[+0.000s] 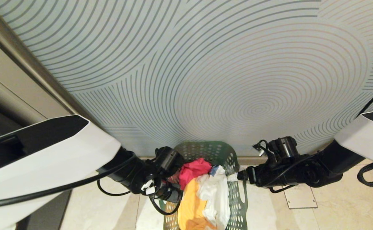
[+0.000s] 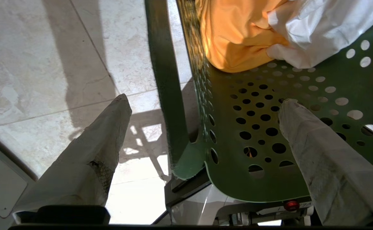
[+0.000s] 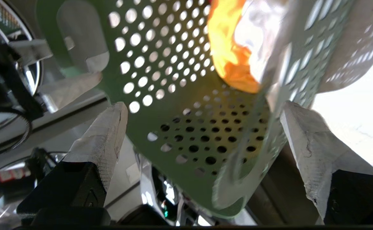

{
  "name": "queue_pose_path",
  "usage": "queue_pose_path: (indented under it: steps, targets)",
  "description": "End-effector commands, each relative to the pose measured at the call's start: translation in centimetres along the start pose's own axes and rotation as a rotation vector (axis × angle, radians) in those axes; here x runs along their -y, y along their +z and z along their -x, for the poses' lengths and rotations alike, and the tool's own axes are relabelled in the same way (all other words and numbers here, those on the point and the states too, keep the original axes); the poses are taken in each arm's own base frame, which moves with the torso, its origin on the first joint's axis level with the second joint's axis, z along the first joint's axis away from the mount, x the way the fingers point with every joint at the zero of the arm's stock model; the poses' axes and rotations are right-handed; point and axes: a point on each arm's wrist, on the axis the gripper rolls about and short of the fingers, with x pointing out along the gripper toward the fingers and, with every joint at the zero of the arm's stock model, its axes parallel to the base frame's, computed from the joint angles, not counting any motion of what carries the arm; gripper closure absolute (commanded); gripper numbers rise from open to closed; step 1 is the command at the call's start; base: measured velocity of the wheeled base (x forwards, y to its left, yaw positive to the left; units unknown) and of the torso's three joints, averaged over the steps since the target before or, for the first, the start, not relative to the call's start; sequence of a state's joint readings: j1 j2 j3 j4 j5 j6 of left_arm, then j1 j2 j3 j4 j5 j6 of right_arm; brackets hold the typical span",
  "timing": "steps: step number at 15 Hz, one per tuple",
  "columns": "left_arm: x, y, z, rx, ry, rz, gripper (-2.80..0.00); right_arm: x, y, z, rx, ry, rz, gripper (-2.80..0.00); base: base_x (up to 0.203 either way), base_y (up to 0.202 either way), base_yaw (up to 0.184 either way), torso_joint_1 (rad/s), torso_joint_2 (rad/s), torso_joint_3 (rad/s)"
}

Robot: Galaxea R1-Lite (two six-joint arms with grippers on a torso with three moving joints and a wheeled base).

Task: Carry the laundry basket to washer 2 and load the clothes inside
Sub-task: Pick up the clothes basket and put it beside the washing machine

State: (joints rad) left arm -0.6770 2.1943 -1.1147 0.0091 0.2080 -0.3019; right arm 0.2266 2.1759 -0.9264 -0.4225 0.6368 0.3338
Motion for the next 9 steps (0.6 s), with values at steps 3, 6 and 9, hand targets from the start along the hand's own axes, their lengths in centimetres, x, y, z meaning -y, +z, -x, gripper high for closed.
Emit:
queue_pose_path:
  steps: [3,6,9]
  targets:
    - [0.6,-0.17,-0.02,-0.013,-0.048,-0.012,-2.8,-0.51,-0.23,0.43,-0.001,0.011,0.004,-2.8,0.0,0.0,0.0,0.0,0.0,0.0]
    - [0.85,-0.31,-0.06,-0.017,-0.051,-0.016,-2.8,-1.1,0.06,0.95,0.001,0.05,0.009,-2.8,0.0,0.0,0.0,0.0,0.0,0.0]
    - [1.09,-0.38,-0.06,-0.018,-0.058,-0.016,-2.8,-1.01,0.19,0.81,0.002,0.059,-0.003,-2.8,0.0,0.0,0.0,0.0,0.0,0.0]
